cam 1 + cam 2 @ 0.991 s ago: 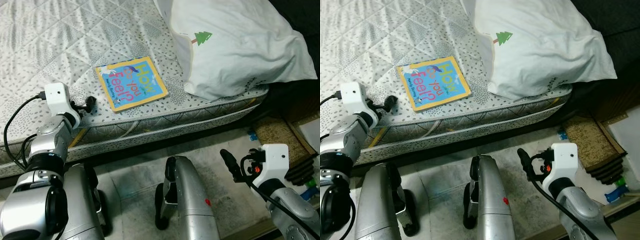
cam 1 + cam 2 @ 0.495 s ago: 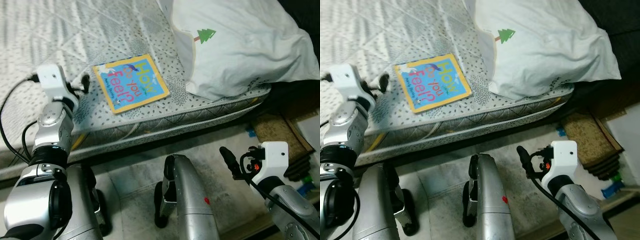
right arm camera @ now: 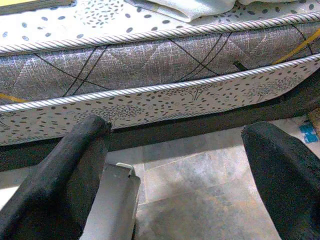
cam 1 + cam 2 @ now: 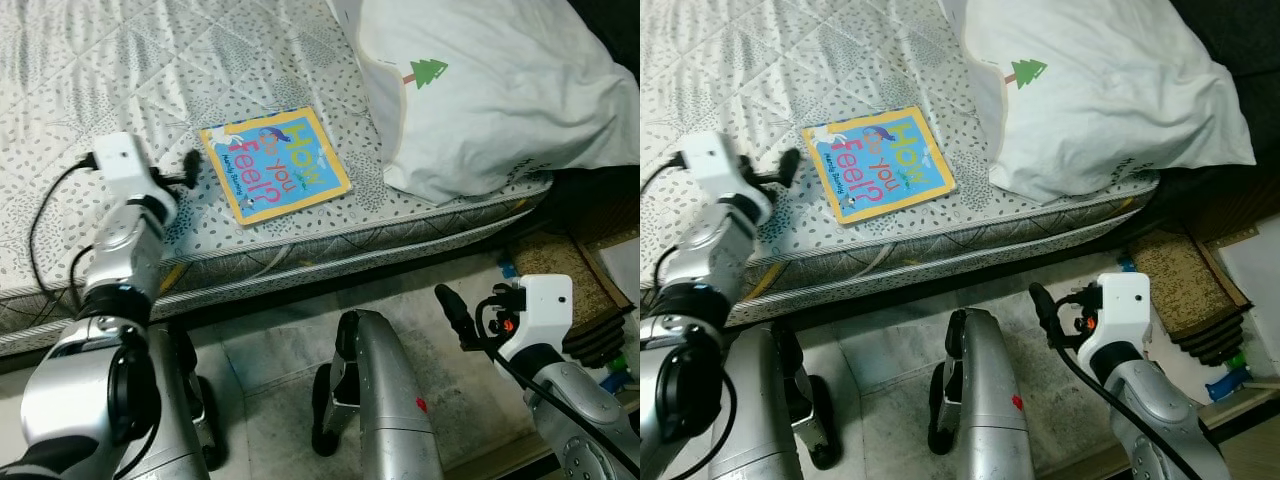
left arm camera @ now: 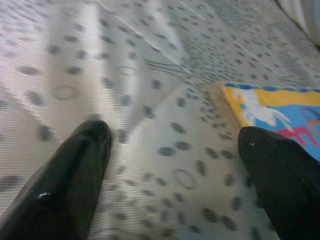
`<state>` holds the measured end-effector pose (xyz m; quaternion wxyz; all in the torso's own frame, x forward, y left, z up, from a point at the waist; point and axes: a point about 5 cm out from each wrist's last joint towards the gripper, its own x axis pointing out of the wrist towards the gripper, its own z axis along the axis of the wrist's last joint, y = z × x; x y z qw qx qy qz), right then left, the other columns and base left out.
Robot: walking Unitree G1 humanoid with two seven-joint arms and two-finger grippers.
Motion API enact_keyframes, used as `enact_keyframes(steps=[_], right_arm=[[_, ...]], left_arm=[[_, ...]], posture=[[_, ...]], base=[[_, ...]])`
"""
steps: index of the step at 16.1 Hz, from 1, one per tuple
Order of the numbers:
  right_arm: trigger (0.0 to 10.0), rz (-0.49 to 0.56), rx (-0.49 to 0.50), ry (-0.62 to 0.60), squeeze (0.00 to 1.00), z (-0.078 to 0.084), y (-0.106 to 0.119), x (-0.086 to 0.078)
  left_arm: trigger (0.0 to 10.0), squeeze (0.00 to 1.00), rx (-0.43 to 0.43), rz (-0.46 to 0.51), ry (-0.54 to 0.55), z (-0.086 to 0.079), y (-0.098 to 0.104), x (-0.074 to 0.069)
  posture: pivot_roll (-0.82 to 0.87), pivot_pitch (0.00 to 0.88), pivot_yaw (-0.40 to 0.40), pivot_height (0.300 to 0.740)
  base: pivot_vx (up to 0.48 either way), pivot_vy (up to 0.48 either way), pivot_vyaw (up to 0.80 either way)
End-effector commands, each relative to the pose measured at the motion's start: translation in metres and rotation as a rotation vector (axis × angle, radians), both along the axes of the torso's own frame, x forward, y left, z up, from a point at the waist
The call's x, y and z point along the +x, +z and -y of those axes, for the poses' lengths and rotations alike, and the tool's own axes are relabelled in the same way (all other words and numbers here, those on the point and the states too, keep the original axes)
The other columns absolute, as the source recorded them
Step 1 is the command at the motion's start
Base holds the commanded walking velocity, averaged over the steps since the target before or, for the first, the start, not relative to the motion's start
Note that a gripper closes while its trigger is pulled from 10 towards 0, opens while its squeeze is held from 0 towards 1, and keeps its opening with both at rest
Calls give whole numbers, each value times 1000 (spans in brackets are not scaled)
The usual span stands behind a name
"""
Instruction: Clean up the room
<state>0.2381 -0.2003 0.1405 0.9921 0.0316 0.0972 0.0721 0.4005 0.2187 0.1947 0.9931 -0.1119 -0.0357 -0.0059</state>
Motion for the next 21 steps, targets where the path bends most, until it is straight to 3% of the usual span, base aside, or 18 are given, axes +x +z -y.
enact_keyframes(steps=[1,4,7,13,16,18,21], right_arm=[[10000,-28,-13,-36,0,8,-6,-5],[10000,-22,-15,-40,0,8,-6,-2],[10000,-17,-14,-38,0,6,-5,-1],[10000,-10,-17,-43,0,6,-4,-1],[10000,-6,-17,-41,0,5,-4,1],[10000,-2,-19,-41,0,4,-3,2],[10000,-1,-23,-45,0,5,-3,1]], left_arm=[[10000,0,-23,-52,-42,9,-10,1],[10000,0,-105,-70,-121,25,-11,4],[10000,0,-131,-93,-184,38,-14,5],[10000,0,-103,-97,-169,29,-6,8],[10000,0,-88,-116,-271,44,-7,8],[10000,0,-57,-136,-384,68,-13,7],[10000,0,-46,-142,-454,83,-16,6]], posture=[[-254,403,-180,533],[-256,399,-178,533],[-257,395,-177,533],[-267,390,-175,533],[-265,388,-173,533],[-269,388,-173,533],[-276,386,-172,533]], base=[[0,0,0],[0,0,0],[0,0,0],[0,0,0],[0,0,0],[0,0,0],[0,0,0]])
